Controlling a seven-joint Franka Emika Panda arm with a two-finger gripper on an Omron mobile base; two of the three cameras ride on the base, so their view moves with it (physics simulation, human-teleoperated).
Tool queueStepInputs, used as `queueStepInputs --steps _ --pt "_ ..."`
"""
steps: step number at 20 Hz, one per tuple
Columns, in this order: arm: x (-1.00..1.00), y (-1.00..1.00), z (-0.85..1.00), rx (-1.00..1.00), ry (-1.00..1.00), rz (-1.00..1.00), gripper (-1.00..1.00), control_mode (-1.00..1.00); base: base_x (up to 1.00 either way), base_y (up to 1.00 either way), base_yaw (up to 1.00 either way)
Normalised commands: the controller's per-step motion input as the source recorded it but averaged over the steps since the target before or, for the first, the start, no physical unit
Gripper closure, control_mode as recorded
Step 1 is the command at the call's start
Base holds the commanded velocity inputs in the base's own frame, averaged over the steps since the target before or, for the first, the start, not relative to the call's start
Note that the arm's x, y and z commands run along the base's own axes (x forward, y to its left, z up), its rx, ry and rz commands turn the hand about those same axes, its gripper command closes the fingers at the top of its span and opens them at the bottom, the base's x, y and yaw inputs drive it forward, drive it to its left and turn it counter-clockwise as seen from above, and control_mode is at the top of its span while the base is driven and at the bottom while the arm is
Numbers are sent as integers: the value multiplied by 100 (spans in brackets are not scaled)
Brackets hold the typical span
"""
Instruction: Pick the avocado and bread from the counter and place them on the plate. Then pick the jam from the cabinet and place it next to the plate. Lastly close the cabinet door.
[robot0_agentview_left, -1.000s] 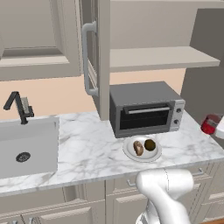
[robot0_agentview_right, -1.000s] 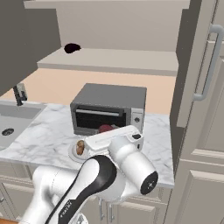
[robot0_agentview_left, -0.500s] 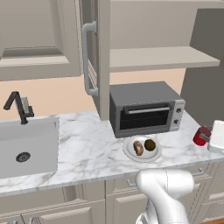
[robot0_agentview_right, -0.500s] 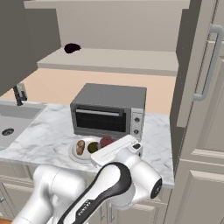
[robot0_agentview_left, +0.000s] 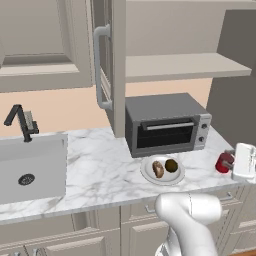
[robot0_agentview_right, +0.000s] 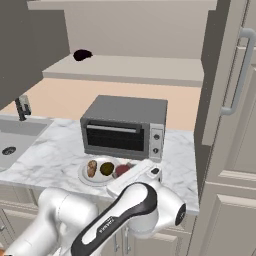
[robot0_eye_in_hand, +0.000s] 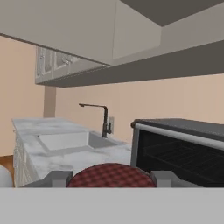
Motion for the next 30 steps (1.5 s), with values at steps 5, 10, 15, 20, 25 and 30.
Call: queueStepInputs --steps 5,10,15,20,25,30 --pt "11 8 -23 -4 2 0 100 -100 0 0 0" --pt "19 14 -24 -5 4 0 100 -100 0 0 0" --pt "26 3 -25 -3 1 0 100 -100 0 0 0" --pt "28 0 -35 -3 0 4 100 -100 0 0 0" --pt "25 0 -33 -3 0 4 100 -100 0 0 0" --pt "24 0 -22 -1 3 5 100 -100 0 0 0"
